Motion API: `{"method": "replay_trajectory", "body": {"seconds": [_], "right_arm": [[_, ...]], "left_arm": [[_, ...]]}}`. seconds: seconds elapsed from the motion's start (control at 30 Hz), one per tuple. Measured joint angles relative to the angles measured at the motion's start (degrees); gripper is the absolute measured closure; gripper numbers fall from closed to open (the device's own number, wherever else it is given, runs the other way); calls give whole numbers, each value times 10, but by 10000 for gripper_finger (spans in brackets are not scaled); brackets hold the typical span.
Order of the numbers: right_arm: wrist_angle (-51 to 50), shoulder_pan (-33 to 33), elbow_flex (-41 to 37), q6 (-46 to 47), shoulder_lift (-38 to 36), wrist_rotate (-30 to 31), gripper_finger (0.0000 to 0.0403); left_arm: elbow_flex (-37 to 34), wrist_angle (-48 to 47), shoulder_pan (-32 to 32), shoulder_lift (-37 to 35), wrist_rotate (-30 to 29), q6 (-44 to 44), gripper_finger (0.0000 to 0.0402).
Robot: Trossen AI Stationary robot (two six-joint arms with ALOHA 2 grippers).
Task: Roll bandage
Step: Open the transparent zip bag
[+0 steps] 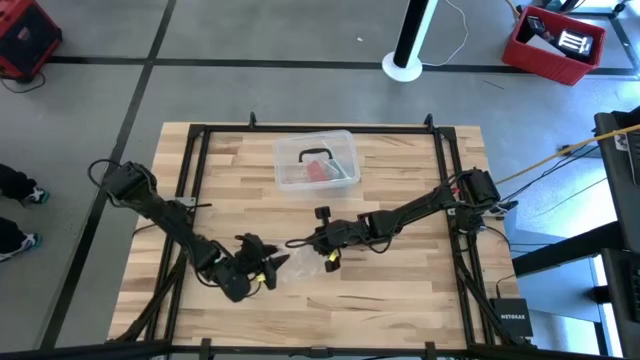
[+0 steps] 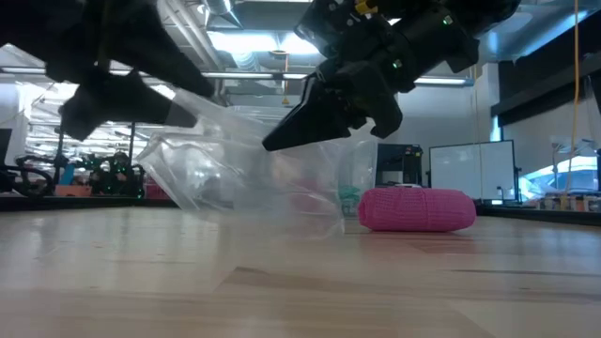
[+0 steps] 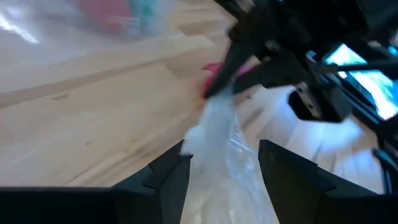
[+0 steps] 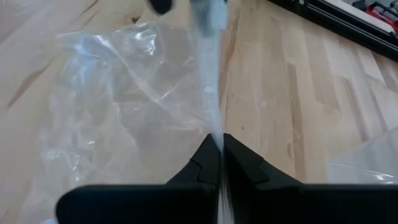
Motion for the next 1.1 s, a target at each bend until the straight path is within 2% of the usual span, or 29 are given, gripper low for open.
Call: {"method": "replay_trajectory", "body": {"seconds": [0.13, 0.57, 0.7, 0.87, 1.1], "right_arm": [[8, 0, 0, 0, 0, 0, 386], [15, 0, 0, 10, 0, 10, 386], [29, 0, 0, 10, 0, 11, 386], [27, 0, 0, 15, 0, 11, 386], [44, 0, 0, 69, 0, -15, 373]], "left_arm": [[0, 15, 8, 0, 26, 30, 219], [0, -6, 7, 0, 26, -17, 219], [0, -6, 15, 0, 17, -3, 222], [0, -3, 25, 0, 8, 30, 268], [0, 0, 26, 0, 8, 73, 381]]}}
